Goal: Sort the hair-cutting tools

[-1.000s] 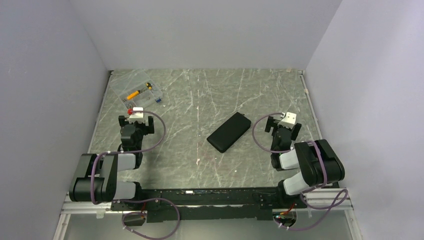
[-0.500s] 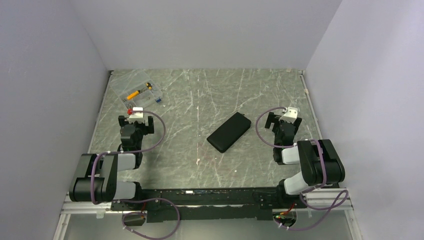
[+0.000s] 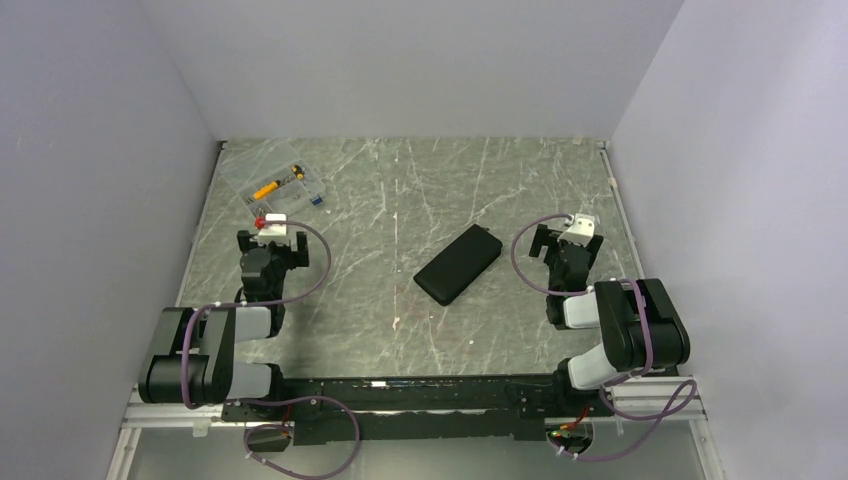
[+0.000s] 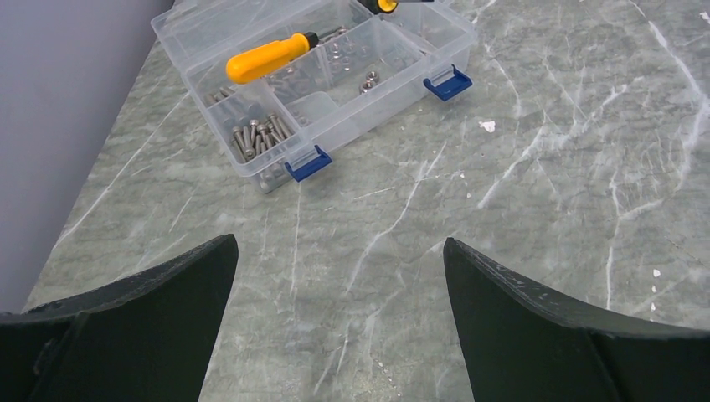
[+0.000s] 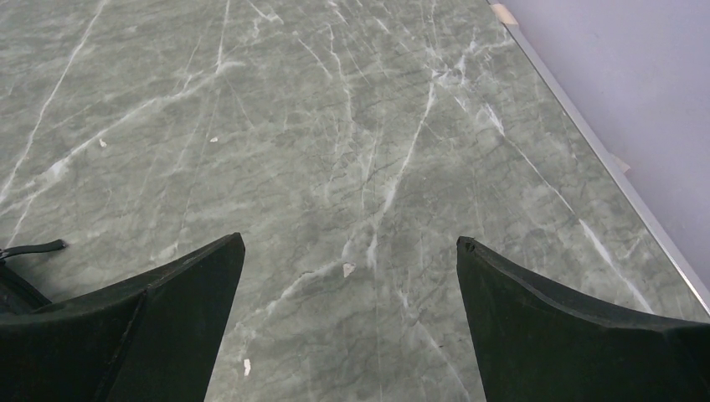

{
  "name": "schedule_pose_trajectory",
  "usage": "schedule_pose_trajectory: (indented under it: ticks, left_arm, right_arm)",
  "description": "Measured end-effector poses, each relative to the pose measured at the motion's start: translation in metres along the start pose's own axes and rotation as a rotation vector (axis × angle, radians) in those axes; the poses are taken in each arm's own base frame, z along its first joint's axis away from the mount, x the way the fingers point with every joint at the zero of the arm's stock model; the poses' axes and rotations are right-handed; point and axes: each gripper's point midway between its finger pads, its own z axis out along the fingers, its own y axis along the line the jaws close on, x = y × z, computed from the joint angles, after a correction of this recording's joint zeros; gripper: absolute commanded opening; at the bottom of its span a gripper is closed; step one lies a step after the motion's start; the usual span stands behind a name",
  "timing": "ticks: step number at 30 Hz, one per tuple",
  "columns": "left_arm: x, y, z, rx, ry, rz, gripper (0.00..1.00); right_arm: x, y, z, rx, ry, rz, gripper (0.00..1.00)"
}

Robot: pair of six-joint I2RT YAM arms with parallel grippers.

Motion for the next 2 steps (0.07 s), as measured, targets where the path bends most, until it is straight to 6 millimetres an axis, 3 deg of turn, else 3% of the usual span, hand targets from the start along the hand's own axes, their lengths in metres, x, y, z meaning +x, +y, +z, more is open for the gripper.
schedule_pose_trajectory:
  ticks: [2]
  left_arm:
    - [-0.0001, -0.0013, 0.0000, 0.007, -0.001, -0.003, 0.99]
  right_arm:
    - [0.0000, 0.0000, 0.0000, 0.000, 0.000, 0.000, 1.00]
